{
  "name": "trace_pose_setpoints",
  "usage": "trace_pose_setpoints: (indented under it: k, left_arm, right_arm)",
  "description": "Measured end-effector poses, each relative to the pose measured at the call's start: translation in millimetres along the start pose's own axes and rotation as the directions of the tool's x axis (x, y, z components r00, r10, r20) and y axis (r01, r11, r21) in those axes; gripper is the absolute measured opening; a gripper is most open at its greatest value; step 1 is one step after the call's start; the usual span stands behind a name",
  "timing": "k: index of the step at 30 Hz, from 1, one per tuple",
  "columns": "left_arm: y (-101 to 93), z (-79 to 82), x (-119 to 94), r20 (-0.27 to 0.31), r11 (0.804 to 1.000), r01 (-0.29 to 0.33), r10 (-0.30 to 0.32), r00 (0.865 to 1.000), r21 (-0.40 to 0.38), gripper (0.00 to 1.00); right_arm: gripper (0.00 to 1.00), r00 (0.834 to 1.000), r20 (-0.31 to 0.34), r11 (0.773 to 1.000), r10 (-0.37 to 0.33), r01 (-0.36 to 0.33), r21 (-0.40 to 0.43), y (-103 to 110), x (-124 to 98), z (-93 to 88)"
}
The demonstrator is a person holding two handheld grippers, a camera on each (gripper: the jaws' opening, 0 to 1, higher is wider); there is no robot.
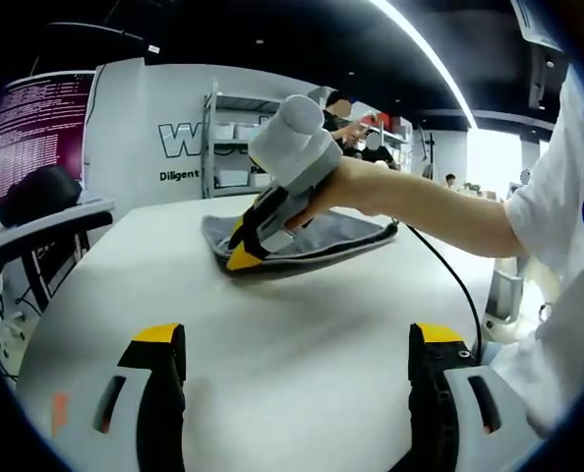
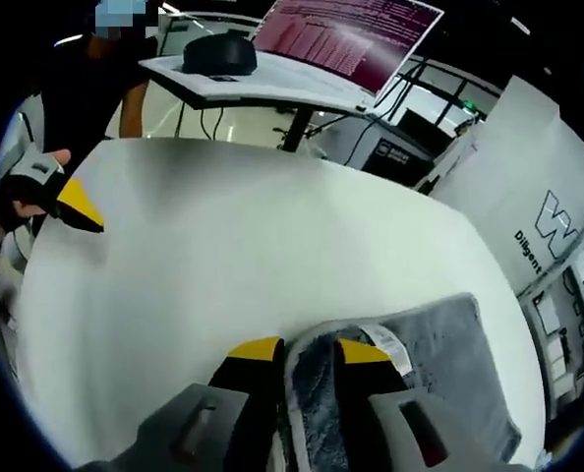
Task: Open the folded towel by lifting each exposed corner and separating the folded layers until the towel lies flat within the target outline without major curled edges
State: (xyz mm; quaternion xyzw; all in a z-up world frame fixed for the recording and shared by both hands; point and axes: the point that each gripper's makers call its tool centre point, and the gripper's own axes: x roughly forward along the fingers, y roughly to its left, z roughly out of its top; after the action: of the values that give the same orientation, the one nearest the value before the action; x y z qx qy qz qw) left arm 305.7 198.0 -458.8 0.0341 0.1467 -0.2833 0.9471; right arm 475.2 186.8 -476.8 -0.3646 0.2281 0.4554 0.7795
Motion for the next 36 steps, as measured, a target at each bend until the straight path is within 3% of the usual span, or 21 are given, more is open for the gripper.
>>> trace_pose_setpoints:
  k: [8,22,36]
  left_arm:
    - [2.0,-0.3,-1,-0.001,1.0,-0.004,0.004,1.0,-0.001,0.93]
    - [2.3,-1.1,-2,-0.003,1.0,-0.007,0.007,1.0,-0.003,0.93]
    - [0.0,-0.5,1,-0.011,1.0,-0.006,0.006,1.0,-0.002,0.92]
  right_arm:
    - [0.02,1.0,-0.007,0.999,0.001,-0.001,0.045,-3,-3,-0.2]
    - [0.0,0.999,0.018,0.996,-0.039,0.037,0.084,-23,-22,-2.4]
    - [0.0,0.994,-0.016,0.987,-0.106,0.107,0.121,-52,-37,-28.8]
